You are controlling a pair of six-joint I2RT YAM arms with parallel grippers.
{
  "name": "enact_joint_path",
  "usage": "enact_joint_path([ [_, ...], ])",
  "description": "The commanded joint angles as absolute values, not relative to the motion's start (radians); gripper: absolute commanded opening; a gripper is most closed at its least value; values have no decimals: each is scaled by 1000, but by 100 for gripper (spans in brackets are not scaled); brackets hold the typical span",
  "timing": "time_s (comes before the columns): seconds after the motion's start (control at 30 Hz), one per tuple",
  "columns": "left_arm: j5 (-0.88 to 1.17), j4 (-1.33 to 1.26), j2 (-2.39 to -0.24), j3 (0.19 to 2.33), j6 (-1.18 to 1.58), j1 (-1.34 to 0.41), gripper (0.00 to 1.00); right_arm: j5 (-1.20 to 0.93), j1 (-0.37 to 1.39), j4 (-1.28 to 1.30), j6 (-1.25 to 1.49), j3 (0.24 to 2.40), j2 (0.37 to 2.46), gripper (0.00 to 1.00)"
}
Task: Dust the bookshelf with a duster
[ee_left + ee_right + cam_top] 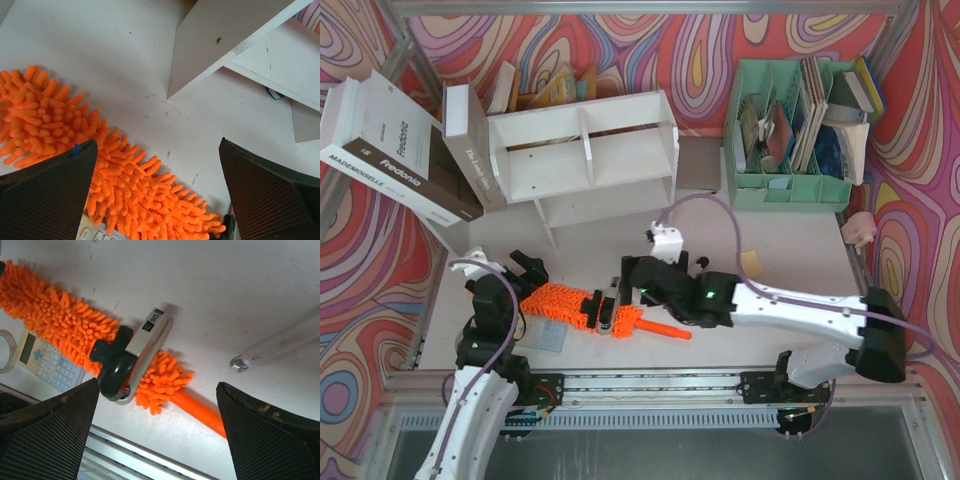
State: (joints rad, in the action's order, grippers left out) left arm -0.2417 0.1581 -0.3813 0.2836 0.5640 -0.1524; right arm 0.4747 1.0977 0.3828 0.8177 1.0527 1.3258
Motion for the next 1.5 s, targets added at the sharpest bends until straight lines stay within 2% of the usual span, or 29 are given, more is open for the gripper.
enact_joint_path([
  [0.0,-276,236,-307,289,552,-151,98,596,1178,526,998,1171,1467,88],
  [0.27,-253,214,-310,292,561,-153,98,530,1215,603,1059,1352,1704,82],
  [0.7,-216,193,-304,290,578,-157,98,491,1216,708,1068,1530,1907,69],
  [1.07,-216,189,-309,293,576,-160,98,486,1214,783,1078,1604,1988,62],
  [1.3,-214,181,-325,293,576,-160,98,490,1213,825,1083,1645,2016,52],
  [1.47,-215,179,-331,295,575,-160,98,498,1213,847,1091,1659,2023,48],
])
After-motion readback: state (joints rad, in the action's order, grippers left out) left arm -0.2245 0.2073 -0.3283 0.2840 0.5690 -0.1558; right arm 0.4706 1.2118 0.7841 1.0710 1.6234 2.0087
